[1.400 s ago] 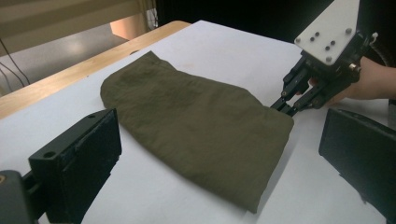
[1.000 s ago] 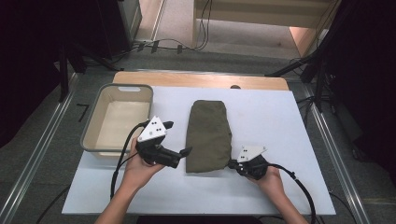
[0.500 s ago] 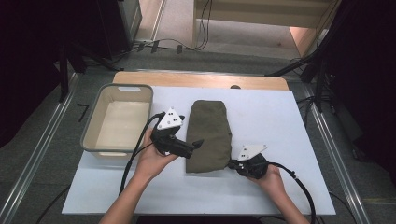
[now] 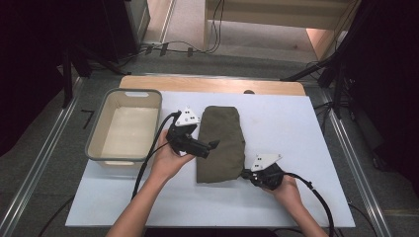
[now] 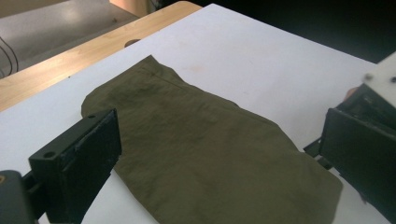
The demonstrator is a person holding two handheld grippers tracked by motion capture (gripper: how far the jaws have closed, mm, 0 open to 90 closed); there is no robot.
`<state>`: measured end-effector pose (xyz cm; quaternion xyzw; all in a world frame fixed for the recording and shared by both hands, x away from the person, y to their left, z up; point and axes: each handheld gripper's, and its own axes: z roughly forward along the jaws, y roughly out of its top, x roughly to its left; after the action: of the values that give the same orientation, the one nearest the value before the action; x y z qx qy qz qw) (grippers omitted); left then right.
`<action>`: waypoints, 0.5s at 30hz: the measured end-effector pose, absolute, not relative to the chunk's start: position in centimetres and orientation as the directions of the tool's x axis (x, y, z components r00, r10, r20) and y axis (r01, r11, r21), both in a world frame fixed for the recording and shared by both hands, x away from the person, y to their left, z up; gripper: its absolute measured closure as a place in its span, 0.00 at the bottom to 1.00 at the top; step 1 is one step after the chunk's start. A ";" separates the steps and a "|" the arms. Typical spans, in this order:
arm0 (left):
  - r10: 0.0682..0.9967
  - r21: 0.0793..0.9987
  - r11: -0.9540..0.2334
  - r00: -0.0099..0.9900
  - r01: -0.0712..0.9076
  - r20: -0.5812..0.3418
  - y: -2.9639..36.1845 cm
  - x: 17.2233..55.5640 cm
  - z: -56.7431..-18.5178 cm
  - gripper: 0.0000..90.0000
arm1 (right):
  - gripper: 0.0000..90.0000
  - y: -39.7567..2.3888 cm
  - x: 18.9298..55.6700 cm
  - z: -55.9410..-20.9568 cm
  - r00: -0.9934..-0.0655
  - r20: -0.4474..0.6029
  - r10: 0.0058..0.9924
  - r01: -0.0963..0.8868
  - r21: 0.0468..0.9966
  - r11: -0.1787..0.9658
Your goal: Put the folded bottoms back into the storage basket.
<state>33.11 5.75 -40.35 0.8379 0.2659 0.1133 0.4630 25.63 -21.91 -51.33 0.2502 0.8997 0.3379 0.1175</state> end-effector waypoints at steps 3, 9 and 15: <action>0.566 0.830 -0.420 0.821 0.366 -0.075 5.6 34.1 -40.5 0.00 | 0.92 -21.9 25.6 -51.3 -0.847 -0.041 0.530 0.373 0.665 0.647; 0.589 0.816 -0.418 0.803 0.399 -0.092 5.3 35.7 -40.9 0.00 | 0.92 -21.9 25.6 -51.3 -0.849 -0.042 0.527 0.370 0.665 0.649; 0.607 0.803 -0.413 0.787 0.429 -0.108 4.9 37.2 -41.1 0.00 | 0.92 -21.9 25.6 -51.3 -0.846 -0.039 0.532 0.375 0.664 0.646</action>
<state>37.15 4.94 -41.08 0.8347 0.3102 0.1002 0.4439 25.60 -21.90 -51.31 0.2519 0.8998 0.3367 0.1161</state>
